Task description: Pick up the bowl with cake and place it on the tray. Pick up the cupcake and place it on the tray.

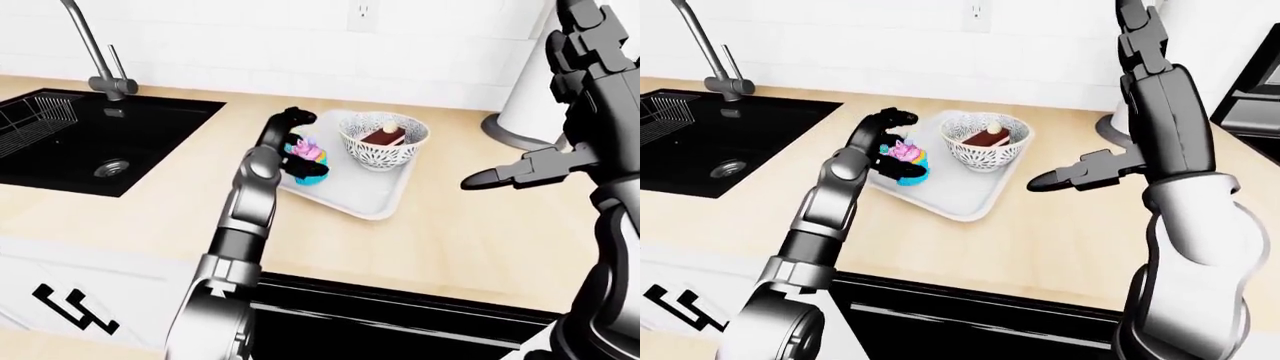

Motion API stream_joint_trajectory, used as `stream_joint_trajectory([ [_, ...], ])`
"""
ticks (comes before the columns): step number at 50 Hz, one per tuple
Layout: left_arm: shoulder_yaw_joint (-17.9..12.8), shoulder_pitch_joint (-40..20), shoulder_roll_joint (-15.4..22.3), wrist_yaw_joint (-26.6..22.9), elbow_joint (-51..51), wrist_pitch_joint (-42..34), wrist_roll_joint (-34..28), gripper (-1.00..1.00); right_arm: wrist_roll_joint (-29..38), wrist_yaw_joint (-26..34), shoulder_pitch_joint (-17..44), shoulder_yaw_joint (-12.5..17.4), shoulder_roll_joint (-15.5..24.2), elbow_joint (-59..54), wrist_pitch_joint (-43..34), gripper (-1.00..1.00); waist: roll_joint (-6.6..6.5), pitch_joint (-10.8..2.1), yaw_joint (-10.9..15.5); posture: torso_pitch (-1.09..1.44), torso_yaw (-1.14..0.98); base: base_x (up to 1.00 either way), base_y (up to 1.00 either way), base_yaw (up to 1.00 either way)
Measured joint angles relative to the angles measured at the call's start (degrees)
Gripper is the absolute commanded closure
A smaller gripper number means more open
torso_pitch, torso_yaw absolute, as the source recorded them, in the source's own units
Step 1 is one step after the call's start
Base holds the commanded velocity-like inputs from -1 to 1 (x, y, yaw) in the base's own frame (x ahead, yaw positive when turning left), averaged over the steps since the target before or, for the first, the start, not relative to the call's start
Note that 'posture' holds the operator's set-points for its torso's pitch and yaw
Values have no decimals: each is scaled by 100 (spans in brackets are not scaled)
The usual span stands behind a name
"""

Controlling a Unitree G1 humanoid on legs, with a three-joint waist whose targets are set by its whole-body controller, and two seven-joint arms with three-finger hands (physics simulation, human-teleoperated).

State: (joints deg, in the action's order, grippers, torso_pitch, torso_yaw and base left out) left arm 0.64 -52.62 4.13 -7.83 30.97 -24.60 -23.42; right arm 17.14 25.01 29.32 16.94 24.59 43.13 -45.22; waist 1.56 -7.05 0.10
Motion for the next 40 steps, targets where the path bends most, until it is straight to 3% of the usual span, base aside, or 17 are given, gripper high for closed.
stream_joint_trajectory([
  [12,18,38,-40,-68,-236,-116,-78,-52,-97,-59,-20,91,56,-21,26,-100,7,1,-5,-19,0,0,0,0],
  [16,24,33,-47,-162,-585,-299,-121,-64,-139,-72,8,113,98,-5,-16,-100,6,6,-4,-19,0,0,0,0],
  [18,34,37,-57,-225,-813,-434,-147,-89,-163,-79,18,132,118,14,-39,-100,7,10,-2,-19,0,0,0,0],
  [27,37,46,-45,-439,-1431,-859,-238,-90,-276,-85,33,222,211,108,-149,-100,7,34,0,-19,0,0,0,0],
  [33,2,18,37,-717,-2293,-1419,-300,-87,-378,-94,82,314,324,176,-279,-100,13,78,-1,-19,0,0,0,0],
  [40,-119,120,338,-1209,-4106,-2449,-375,-96,-496,-68,190,332,462,359,-540,-100,-25,137,-9,-19,0,0,0,0],
])
